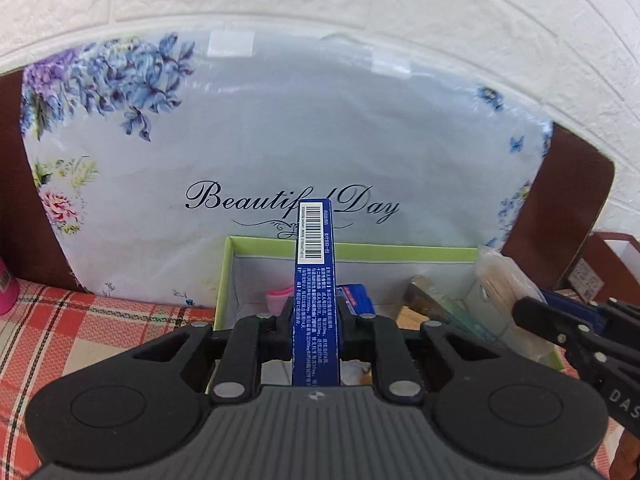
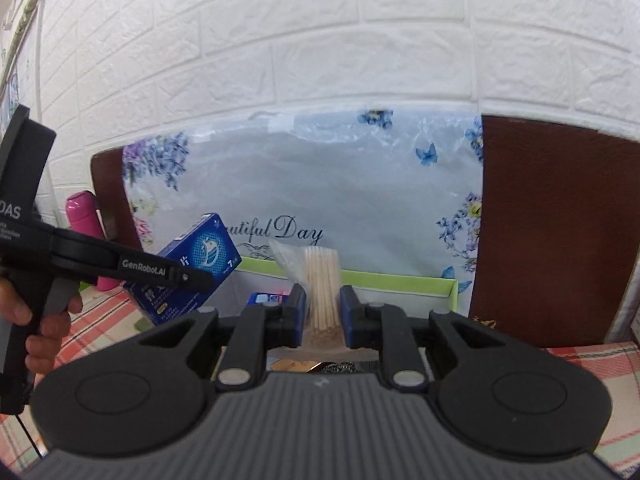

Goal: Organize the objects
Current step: 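Carry blue box and toothpick bag into the lime-green box and release both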

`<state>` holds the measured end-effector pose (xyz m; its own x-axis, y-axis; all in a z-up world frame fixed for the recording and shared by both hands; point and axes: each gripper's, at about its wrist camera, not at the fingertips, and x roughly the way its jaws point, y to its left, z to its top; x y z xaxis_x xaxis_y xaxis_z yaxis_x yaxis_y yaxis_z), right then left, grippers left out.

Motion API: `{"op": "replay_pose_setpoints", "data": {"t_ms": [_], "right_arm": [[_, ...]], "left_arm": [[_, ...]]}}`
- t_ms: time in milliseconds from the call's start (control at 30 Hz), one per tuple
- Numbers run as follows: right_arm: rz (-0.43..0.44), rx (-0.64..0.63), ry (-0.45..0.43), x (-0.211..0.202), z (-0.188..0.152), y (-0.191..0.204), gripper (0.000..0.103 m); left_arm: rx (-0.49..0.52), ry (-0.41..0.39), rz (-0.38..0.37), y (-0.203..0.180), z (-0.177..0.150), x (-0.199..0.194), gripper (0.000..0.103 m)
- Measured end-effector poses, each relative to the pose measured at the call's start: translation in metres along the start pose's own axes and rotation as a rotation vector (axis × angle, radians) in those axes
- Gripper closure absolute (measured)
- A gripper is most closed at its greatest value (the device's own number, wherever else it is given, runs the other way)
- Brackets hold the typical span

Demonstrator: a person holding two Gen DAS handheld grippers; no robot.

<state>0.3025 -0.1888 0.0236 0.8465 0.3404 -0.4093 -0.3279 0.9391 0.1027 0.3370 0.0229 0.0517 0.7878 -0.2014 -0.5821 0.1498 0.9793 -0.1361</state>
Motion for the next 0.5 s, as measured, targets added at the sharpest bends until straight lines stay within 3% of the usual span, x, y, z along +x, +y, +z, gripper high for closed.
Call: {"op": "replay_pose_setpoints", "data": {"t_ms": [67, 100, 133, 167, 233, 267, 300, 500], "right_arm": [[0.010, -0.011, 0.026, 0.020, -0.006, -0.002, 0.075], [0.012, -0.023, 0.058, 0.030, -0.010, -0.003, 0.056], [-0.007, -0.033, 0.074, 0.037, -0.015, -0.003, 0.051], [-0.030, -0.047, 0.078, 0.041, -0.019, -0.004, 0.044], [-0.056, -0.056, 0.068, 0.040, -0.023, -0.006, 0.029], [-0.059, -0.043, 0.054, 0.036, -0.024, -0.009, 0.015], [-0.058, -0.028, 0.043, 0.032, -0.024, -0.011, 0.010], [-0.073, -0.002, -0.014, -0.004, -0.011, -0.010, 0.000]], "left_arm": [[0.005, -0.013, -0.008, 0.003, -0.003, 0.007, 0.078], [0.002, -0.016, -0.015, 0.005, -0.006, 0.009, 0.054], [-0.006, -0.013, -0.006, 0.007, -0.009, 0.010, 0.023], [-0.012, -0.024, 0.014, 0.008, -0.012, 0.009, 0.015], [0.013, -0.075, 0.048, 0.009, -0.020, 0.003, 0.014], [0.034, -0.078, 0.052, 0.009, -0.023, 0.002, 0.014], [0.048, -0.071, 0.059, 0.009, -0.024, 0.001, 0.014], [0.020, -0.079, 0.047, 0.005, -0.023, -0.025, 0.014]]}}
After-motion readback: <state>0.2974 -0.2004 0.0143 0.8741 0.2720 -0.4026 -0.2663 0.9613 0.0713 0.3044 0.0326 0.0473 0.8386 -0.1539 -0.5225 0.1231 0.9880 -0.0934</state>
